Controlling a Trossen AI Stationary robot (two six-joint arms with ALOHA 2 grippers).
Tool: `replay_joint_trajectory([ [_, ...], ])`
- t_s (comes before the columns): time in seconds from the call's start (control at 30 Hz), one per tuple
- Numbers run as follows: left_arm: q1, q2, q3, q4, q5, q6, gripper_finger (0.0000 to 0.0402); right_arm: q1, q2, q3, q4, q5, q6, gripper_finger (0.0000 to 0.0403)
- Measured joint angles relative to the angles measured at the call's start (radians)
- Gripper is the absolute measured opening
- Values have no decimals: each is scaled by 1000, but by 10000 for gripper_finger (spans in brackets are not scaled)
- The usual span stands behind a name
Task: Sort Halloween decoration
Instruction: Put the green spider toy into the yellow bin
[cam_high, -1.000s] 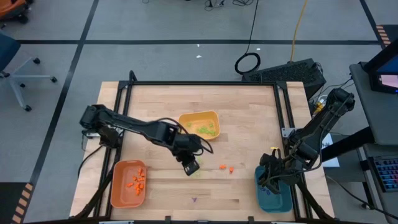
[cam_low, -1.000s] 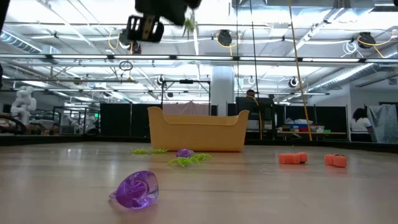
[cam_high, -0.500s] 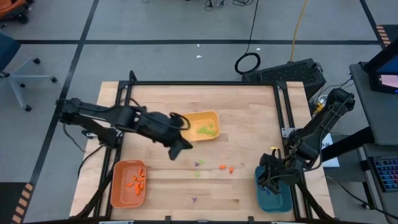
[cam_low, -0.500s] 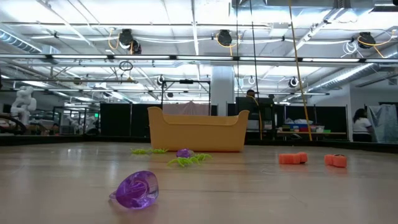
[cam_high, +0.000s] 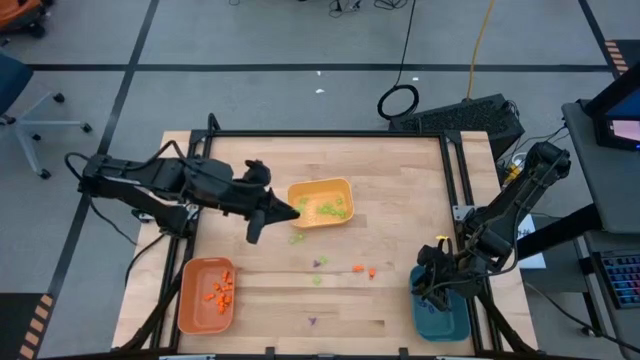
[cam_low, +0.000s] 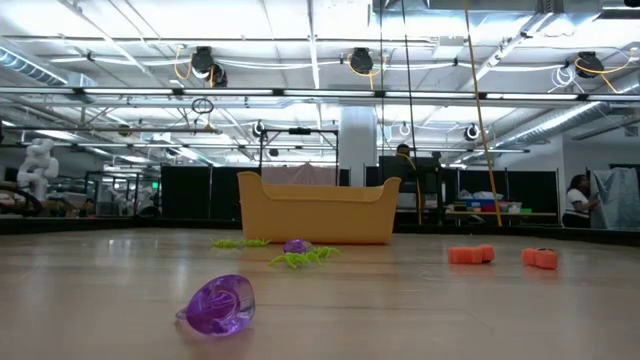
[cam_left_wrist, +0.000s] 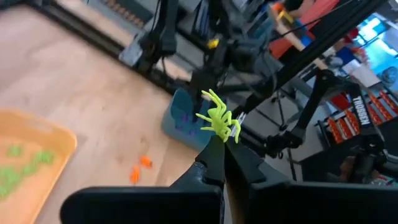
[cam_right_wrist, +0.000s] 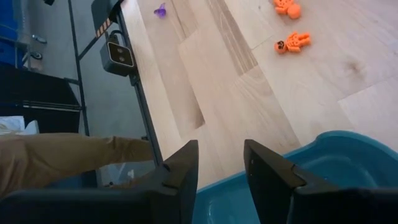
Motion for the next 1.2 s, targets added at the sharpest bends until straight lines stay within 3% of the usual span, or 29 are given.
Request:
replay_joint_trajectory([
  [0.7,0,-4,0,28,-2,105,0,0,0,0,0,-2,-8,118],
  [0.87,0,-4,0,29,-1,238,0,0,0,0,0,-5,-11,118],
  [1.2,0,-4,0,31,6,714,0,0,0,0,0,-6,-26,118],
])
